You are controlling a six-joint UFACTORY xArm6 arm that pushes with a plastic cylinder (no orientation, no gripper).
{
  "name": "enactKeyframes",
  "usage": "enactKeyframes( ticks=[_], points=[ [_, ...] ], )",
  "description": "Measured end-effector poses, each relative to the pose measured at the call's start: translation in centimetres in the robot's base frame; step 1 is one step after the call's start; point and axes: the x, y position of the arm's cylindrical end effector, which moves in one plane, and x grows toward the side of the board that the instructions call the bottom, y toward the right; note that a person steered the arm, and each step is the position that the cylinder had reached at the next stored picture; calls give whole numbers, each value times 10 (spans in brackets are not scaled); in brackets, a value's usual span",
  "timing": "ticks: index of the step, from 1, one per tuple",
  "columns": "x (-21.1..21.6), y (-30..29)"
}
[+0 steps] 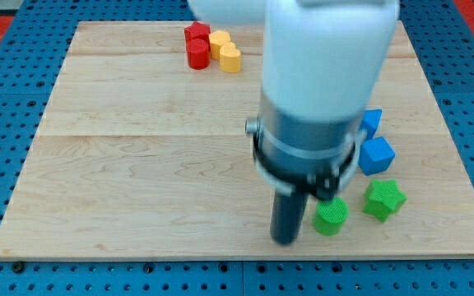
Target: Move the green circle above the blue triangle
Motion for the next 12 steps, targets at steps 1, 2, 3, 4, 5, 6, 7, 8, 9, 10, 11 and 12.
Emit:
enactKeyframes(
  ticks=[1, 2, 3, 4, 5, 6, 7, 8, 9, 10, 11, 12],
  points=[
    [3, 19],
    [-3, 70],
    [-24, 67],
    [-76, 23],
    [-124, 25],
    [-171, 23],
    [-201, -5],
    [-217, -34],
    [-234, 40],
    [-242, 111],
    [-253, 82],
    [-302, 77]
  ],
)
